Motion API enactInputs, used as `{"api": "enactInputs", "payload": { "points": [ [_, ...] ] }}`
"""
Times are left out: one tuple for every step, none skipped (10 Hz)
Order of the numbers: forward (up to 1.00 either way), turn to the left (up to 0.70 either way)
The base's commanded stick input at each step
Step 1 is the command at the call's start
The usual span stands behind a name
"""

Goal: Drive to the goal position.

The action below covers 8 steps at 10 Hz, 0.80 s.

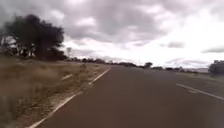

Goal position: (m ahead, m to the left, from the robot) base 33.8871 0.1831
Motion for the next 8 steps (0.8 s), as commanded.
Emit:
{"api": "enactInputs", "payload": {
  "points": [
    [0.70, -0.05],
    [0.70, -0.15],
    [0.70, -0.26],
    [0.70, -0.08],
    [0.70, -0.06],
    [0.70, -0.19],
    [0.70, -0.19],
    [0.70, -0.07]
  ]
}}
